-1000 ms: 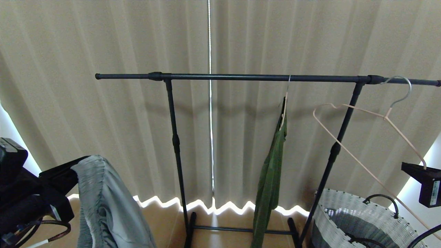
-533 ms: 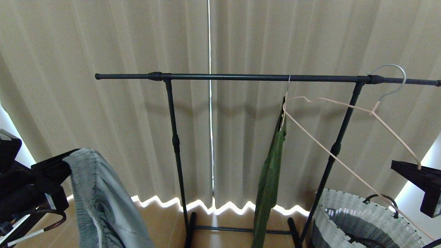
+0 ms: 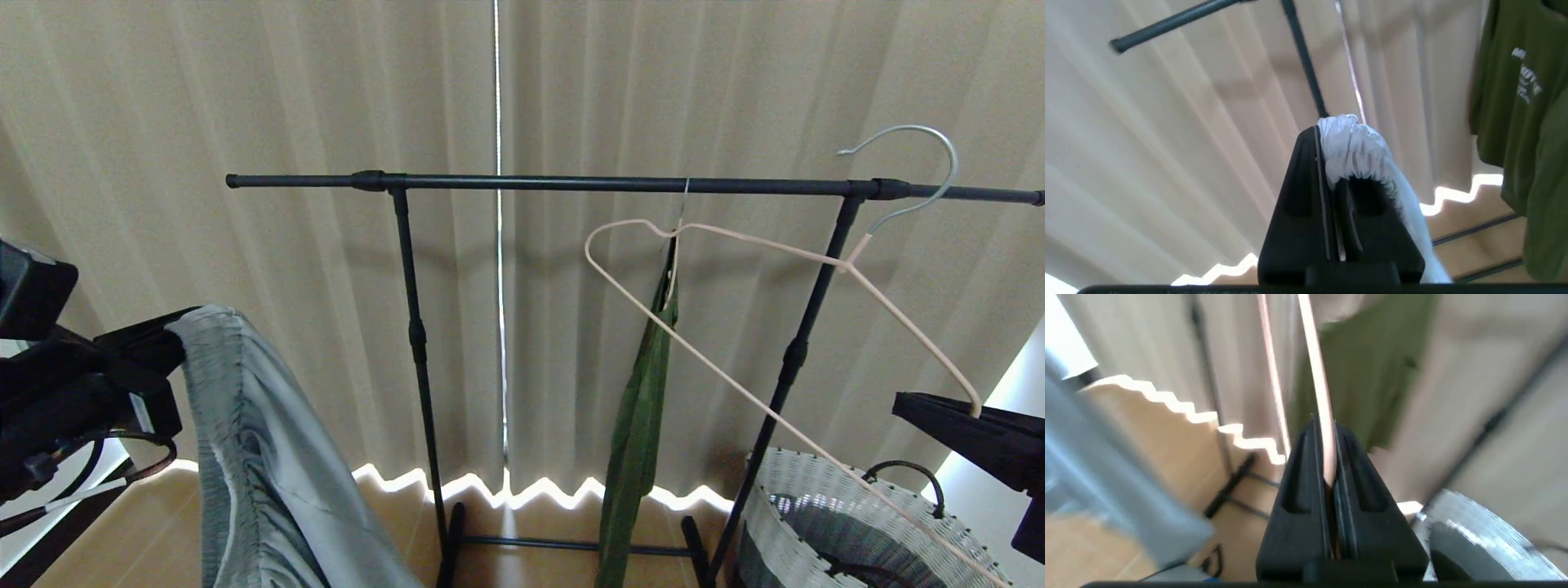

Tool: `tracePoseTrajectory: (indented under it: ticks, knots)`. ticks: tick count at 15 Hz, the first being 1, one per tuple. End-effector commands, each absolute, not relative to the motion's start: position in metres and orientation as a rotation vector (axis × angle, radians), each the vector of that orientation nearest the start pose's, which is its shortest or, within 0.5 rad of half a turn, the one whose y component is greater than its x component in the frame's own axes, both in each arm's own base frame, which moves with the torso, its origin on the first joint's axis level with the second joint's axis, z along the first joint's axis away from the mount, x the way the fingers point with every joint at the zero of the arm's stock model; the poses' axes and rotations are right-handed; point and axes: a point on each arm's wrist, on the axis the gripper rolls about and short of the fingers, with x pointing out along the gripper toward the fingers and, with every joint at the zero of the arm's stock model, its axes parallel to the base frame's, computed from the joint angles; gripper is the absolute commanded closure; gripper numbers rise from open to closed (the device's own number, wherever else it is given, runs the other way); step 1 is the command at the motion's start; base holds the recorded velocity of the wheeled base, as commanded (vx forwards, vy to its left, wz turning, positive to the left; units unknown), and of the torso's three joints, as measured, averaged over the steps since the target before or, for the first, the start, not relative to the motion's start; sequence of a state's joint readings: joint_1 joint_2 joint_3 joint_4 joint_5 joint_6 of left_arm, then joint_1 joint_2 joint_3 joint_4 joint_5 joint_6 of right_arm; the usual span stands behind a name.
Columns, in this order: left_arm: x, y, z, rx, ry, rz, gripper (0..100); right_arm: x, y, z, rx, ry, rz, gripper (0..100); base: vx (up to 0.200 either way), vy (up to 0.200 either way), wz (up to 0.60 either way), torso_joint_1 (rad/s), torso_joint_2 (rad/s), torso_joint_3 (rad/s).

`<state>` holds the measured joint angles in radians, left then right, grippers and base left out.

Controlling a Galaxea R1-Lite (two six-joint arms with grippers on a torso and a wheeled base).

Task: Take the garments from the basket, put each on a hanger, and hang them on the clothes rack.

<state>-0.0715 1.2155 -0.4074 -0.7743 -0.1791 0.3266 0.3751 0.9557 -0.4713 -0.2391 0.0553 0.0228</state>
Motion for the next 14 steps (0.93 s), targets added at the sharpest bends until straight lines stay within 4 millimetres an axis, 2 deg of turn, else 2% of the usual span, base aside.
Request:
tracePoseTrajectory:
  ticks: [1,4,6,7,9,11,14]
  knots:
    - [0.189,-0.025,0.205,0.323,0.004,-0.286,100,0.109,0.047,0.202,-0.018,0.270,0.470,100,0.000,0.000,0.00,0.000,0.00,0.000]
    - [0.205,-0.040,0.215,0.331,0.032,-0.257,100,0.117,0.057,0.203,-0.026,0.297,0.537,100,0.000,0.000,0.00,0.000,0.00,0.000]
    - [0.214,-0.056,0.231,0.343,0.081,-0.249,100,0.133,0.072,0.204,-0.030,0.324,0.582,100,0.000,0.000,0.00,0.000,0.00,0.000]
    - [0.220,-0.064,0.242,0.353,0.113,-0.257,100,0.149,0.085,0.201,-0.023,0.314,0.604,100,0.000,0.000,0.00,0.000,0.00,0.000]
    - [0.231,-0.073,0.256,0.366,0.152,-0.226,100,0.166,0.101,0.191,-0.009,0.286,0.635,100,0.000,0.000,0.00,0.000,0.00,0.000]
    - [0.246,-0.085,0.265,0.388,0.197,-0.177,100,0.169,0.119,0.182,0.014,0.243,0.702,100,0.000,0.000,0.00,0.000,0.00,0.000]
    - [0.263,-0.099,0.275,0.399,0.247,-0.127,100,0.163,0.133,0.185,0.140,0.255,0.759,100,0.000,0.000,0.00,0.000,0.00,0.000]
